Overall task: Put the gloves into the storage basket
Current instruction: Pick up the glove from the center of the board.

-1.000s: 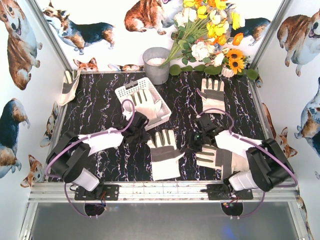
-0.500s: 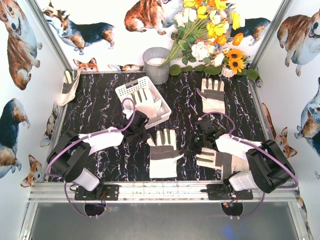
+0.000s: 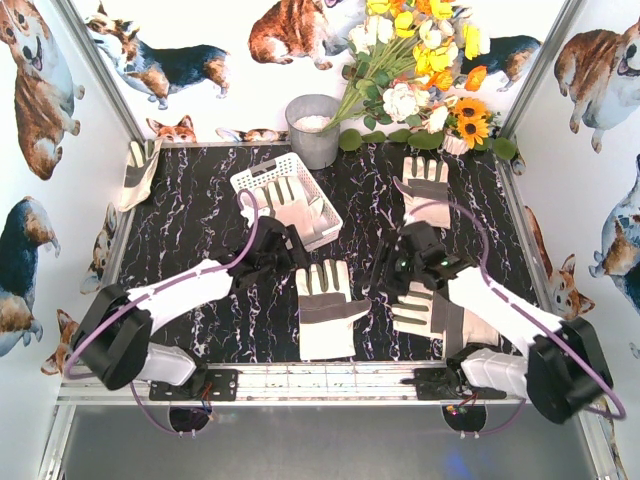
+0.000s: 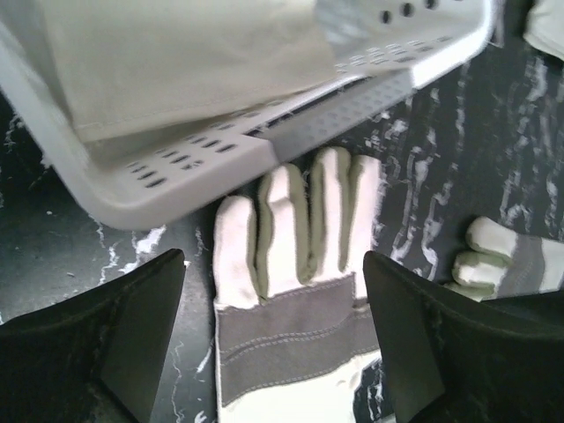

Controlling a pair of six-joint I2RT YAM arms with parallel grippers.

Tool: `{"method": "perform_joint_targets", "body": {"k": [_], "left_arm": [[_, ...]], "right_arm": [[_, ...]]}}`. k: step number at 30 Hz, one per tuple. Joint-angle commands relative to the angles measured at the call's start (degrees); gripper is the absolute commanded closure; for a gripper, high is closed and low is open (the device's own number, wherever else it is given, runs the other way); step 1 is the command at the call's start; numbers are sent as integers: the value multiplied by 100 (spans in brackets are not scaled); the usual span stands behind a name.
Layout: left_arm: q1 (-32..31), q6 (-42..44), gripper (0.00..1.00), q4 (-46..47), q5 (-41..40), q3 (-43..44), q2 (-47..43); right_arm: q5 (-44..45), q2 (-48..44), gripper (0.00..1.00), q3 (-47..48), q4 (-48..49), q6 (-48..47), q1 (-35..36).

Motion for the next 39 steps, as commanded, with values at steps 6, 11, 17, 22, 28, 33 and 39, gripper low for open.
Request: {"method": "perform_joint_targets", "body": {"k": [6,11,17,22,28,33,39], "left_arm": [[-109,1102,8,-382,224,408,-1030],[234,1698,5,-1216,27,1083,-1046],[1214,2371,4,-1475,246,1306,-1037],[2177,2791,4,-1384,239,1150,-1156],[3617,2808,3,-994,608,551,-1647],[3834,2955,1,-1182,-138,348,-1815],[3836,3253,1,-1393,-327,551,-1675]], "right_arm": [[1143,-805,40,1422,-1316,-1418,-678],[1831,-730,37,1924,-1674,-1988,-877],[1794,-310,33,2198,-1654,-2176,-1031],[1963,137,26,2243,-1300,-2546,-1257],[2104,1117,24,2461,-813,-2758,-1879],[2742,2001,24,2962,-508,-3079,-1971],[2776,3179,26,3751,-398,-3097,-2182]]}}
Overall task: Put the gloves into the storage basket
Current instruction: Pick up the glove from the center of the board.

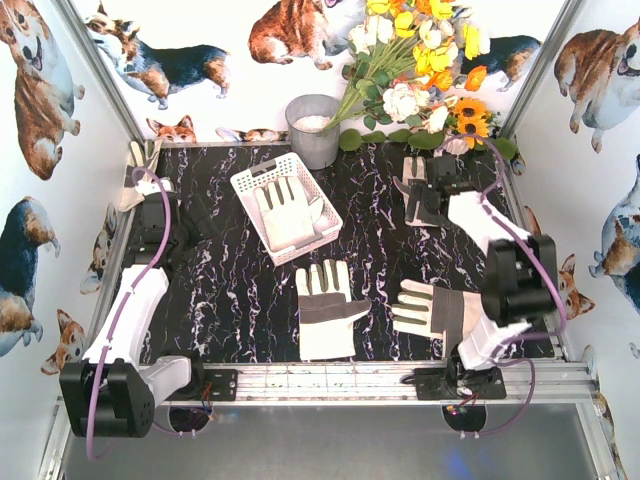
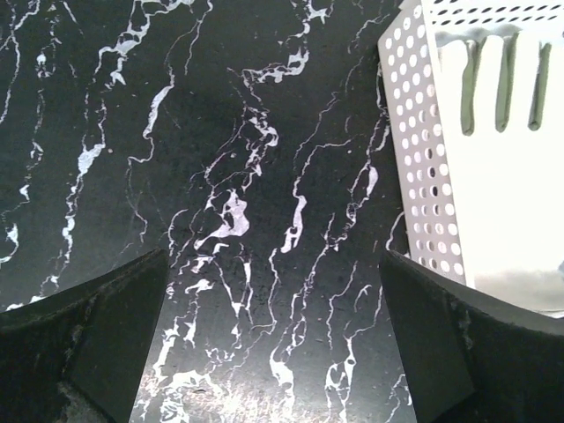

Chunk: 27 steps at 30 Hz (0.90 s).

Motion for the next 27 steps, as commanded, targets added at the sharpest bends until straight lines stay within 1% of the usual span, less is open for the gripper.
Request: {"method": "perform_joint_targets", "body": {"k": [1,5,10,17,23,27], "left_arm": [[37,373,1,-175,-318,221,93],[36,495,0,-203,-508,147,102],[37,517,0,-231,-578,189,264],[31,553,0,-179,-582,146,270],[35,571,0,-206,-696,156,311],[32,579,0,-215,-735,166,347]], "right_arm": [[255,612,26,774,411,-155,-169],[294,1258,27,1273,384,-203,-238],[284,2023,27,1985,257,-262,-241],[114,2926,28,3057,48,-379,-241],[-80,3565,30,3878,-180,-406,-239],[-114,3772,31,4276,-384,-406,-190]]}}
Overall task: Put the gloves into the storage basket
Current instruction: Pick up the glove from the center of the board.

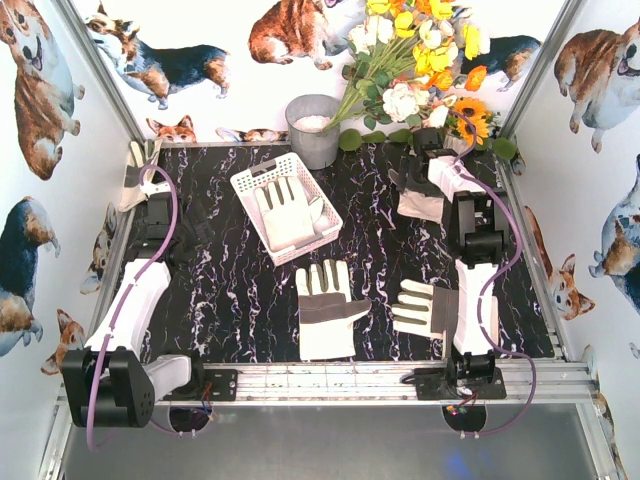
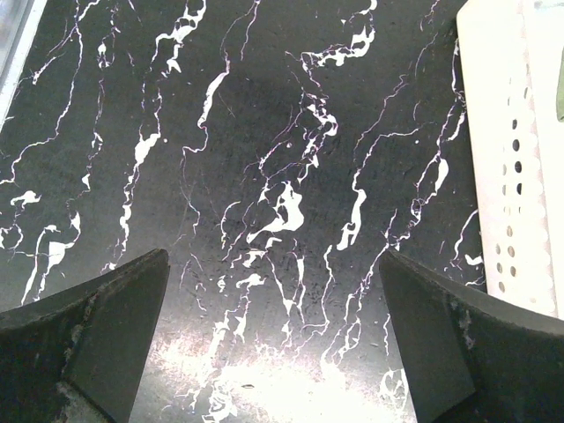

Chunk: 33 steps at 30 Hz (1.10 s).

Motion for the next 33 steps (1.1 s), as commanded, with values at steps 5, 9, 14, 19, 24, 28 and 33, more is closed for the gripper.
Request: {"method": "perform_joint_targets", "body": {"k": [5,9,14,19,24,28,33], "left_arm": [[31,71,0,4,-88,155,168],[36,55,0,-14,-32,184,239],[39,27,0,6,24,163,141],[37,-12,0,15,185,171,112],[34,-52,0,58,290,135,-28],[32,-60,0,107,457,112,-68],[34,-72,0,109,565,130,-34]], "right_arm": [[-60,189,31,510,-126,-56,115],[-67,19,32,194,-372,52,115],[-60,-717,33,-973,-222,143,107],[-152,-1340,34,-2074,-211,357,103],[-454,-2115,35,-3193,-56,640,112],[-160,-2458,35,-3408,-170,517,318],[432,-2420,31,-2829,-592,191,714]]}}
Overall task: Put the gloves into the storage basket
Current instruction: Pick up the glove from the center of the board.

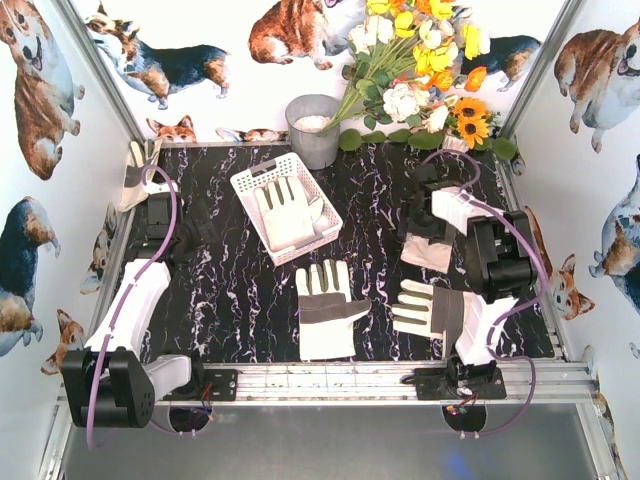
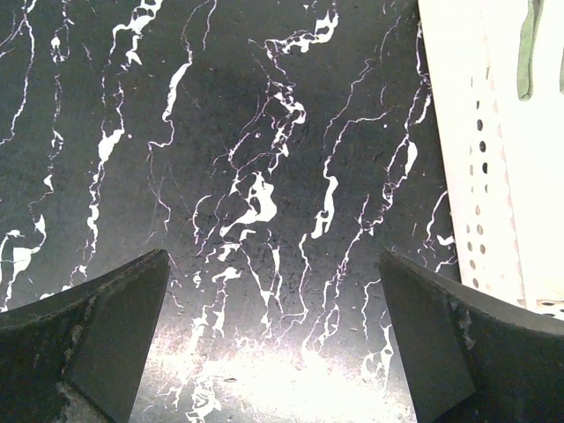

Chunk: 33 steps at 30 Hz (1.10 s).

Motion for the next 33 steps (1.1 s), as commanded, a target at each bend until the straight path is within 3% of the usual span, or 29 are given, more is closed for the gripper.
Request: {"method": "perform_joint_targets", "body": {"k": [1,8,20,23,30,33], "left_arm": [[38,-45,0,135,133,127,-37],[38,-27,0,124,100,128,1],[37,-11,0,99,91,171,99],[32,-19,0,89,91,172,106],[37,-26,0,80,98,176,110],[38,-26,0,85,95,181,102]], "right_arm": [[511,-98,31,602,-285,-228,403],[856,545,30,1560,-537,-177,587],[1365,1113,35,1840,-766,7,603],[1350,1099,43,1747,-759,111,603],[1161,910,70,1510,-648,269,603],[971,712,86,1414,-564,182,603]]}}
